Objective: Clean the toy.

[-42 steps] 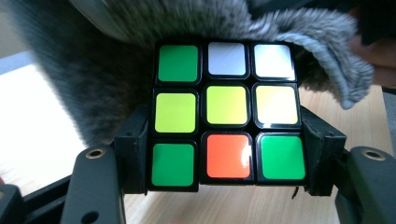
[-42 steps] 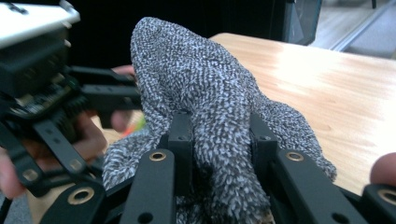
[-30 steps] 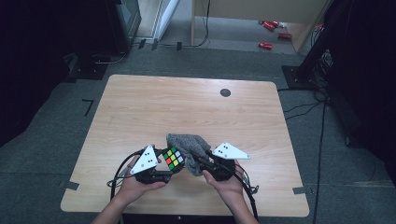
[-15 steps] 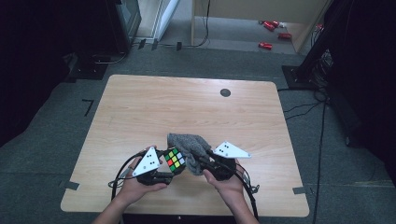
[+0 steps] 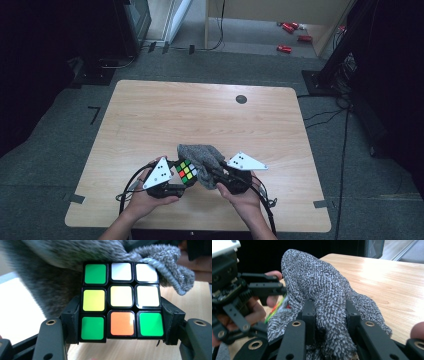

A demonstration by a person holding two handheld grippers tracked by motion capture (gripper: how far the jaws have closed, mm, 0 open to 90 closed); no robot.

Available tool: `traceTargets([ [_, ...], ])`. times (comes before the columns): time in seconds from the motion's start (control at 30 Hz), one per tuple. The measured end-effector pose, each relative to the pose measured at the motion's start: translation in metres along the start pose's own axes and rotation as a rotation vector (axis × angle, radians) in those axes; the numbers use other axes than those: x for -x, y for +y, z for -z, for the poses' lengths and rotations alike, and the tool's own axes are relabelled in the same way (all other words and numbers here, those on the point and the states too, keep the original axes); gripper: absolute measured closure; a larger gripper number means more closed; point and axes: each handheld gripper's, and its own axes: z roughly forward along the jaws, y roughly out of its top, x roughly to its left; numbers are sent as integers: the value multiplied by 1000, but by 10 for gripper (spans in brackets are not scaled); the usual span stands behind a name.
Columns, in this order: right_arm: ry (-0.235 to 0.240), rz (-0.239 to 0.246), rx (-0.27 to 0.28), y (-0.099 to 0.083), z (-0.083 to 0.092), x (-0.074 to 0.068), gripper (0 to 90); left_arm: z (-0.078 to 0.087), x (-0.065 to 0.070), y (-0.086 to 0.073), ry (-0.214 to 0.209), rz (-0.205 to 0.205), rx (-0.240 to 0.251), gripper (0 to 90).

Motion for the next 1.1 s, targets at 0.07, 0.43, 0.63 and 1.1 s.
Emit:
traceTargets([
  [0.07, 9, 7, -4, 0, 0, -1, 702, 1, -4, -1, 14, 15, -1, 344],
  [0.43, 8, 29, 5, 1, 0, -4, 702, -4, 6, -1, -1, -33, -13, 343],
  [0.63, 7, 15, -7, 0, 0, -2, 703, 4, -7, -2, 13, 27, 12, 344],
  [1.1, -7, 12, -15, -2, -1, 0, 703, 3, -5, -2, 13, 19, 11, 344],
])
